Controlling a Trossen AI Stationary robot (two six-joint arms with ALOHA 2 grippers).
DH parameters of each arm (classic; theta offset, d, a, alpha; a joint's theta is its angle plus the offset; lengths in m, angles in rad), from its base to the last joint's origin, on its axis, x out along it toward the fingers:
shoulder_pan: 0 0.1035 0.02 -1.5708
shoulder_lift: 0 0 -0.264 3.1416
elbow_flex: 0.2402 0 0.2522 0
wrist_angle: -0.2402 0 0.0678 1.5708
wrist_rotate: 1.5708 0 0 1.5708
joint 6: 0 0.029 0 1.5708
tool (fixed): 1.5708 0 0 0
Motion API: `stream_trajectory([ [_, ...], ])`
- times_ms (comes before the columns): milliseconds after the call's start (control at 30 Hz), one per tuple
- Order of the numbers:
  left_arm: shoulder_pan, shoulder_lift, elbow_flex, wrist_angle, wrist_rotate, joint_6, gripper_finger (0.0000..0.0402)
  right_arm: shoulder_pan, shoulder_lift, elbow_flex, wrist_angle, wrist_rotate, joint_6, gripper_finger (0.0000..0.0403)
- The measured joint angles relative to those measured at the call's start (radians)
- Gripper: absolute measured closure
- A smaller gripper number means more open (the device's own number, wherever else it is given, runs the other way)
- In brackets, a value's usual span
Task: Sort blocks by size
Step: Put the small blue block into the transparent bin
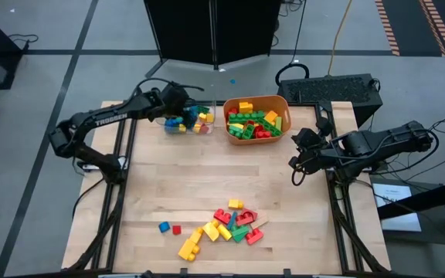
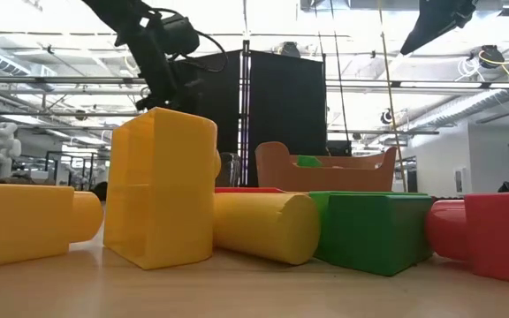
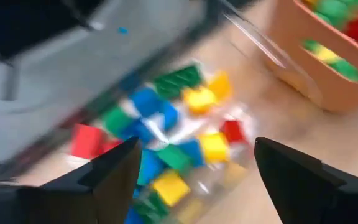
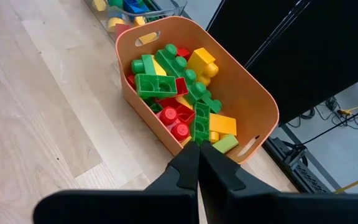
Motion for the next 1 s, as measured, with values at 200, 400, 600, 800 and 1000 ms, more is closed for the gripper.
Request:
stream_trajectory([
  [200, -0.078, -0.004, 0.044, -0.292, 0.391, -0.068, 0.0083, 0.0, 0.0, 0.0, 0.0, 0.0, 0.0, 0.0399],
  [400, -0.412, -0.003, 0.043, -0.552, 0.498, -0.162, 0.0082, 0.0, 0.0, 0.0, 0.0, 0.0, 0.0, 0.0399],
  [600, -0.793, -0.003, 0.043, -0.496, 0.388, -0.337, 0.0082, 0.0, 0.0, 0.0, 0.0, 0.0, -0.001, 0.0399],
  [800, -1.073, -0.003, 0.039, -0.426, 0.213, -0.514, 0.0082, 0.0, 0.0, 0.0, 0.0, 0.0, -0.007, 0.0399],
  [1000, -1.226, -0.003, -0.026, -0.339, 0.185, -0.805, 0.0082, 0.0, 0.0, 0.0, 0.0, -0.001, -0.019, 0.0399],
])
